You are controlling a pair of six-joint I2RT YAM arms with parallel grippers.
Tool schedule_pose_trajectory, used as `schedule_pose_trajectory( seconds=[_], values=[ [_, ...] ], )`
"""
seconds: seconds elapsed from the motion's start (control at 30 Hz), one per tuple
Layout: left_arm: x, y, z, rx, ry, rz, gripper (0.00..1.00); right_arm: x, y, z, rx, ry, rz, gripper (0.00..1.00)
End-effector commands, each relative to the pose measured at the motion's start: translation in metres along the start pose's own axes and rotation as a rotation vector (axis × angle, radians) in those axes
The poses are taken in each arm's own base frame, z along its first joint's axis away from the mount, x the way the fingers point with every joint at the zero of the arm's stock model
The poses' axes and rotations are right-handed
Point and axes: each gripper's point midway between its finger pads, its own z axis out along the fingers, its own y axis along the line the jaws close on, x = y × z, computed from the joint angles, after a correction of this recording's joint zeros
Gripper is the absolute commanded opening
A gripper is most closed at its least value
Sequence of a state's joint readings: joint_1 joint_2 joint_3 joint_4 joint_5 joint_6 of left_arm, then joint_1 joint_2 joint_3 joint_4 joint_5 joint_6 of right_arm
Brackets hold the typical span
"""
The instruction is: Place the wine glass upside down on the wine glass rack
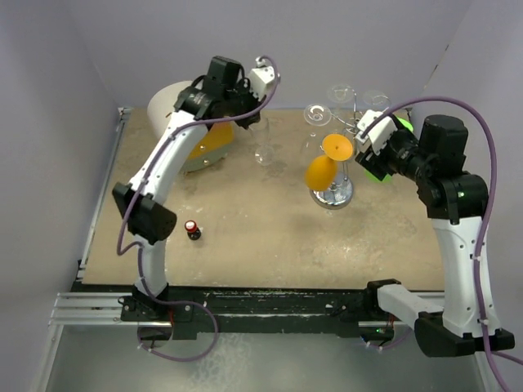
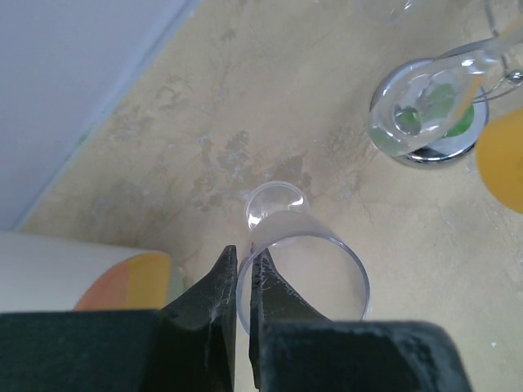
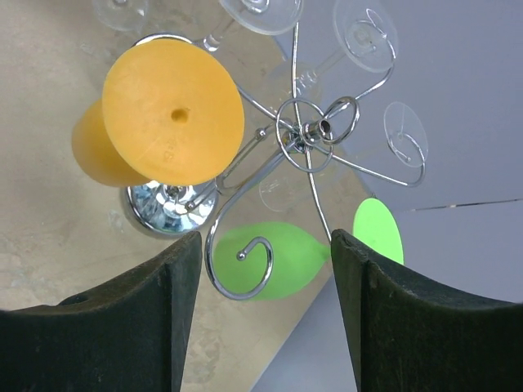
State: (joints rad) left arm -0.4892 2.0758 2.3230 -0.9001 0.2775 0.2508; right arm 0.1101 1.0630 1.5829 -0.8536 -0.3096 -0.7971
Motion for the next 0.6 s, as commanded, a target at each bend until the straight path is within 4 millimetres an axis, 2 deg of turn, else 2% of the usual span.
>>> schedule_pose_trajectory(
  seconds=[0.0,0.03,0.07,0.17,0.37,0.47,0.57],
  values=[
    [-0.07,-0.001,-0.111,-0.126,-0.238,0.153,0.0,-0.025,-0.021,-0.001,0.065,-0.085,0.057,0.67],
    [-0.077,-0.003,-0.133,-0.149,-0.27,0.173,0.0,-0.028,-0.022,0.001,0.065,-0.096,0.069,0.68],
    [-0.078,-0.003,-0.14,-0.162,-0.282,0.182,0.0,-0.031,-0.024,0.003,0.066,-0.113,0.088,0.67],
    [-0.094,-0.01,-0.187,-0.205,-0.369,0.216,0.0,-0.048,-0.028,0.009,0.059,-0.188,0.16,0.67],
    [-0.129,-0.028,-0.268,-0.248,-0.574,0.215,0.0,-0.098,-0.035,0.017,-0.035,-0.372,0.32,0.64],
    [-0.14,-0.038,-0.292,-0.231,-0.642,0.181,0.0,-0.127,-0.04,0.019,-0.089,-0.483,0.386,0.65],
    [-0.152,-0.048,-0.307,-0.196,-0.703,0.194,0.0,-0.148,-0.039,0.027,-0.18,-0.565,0.487,0.67]
  ],
)
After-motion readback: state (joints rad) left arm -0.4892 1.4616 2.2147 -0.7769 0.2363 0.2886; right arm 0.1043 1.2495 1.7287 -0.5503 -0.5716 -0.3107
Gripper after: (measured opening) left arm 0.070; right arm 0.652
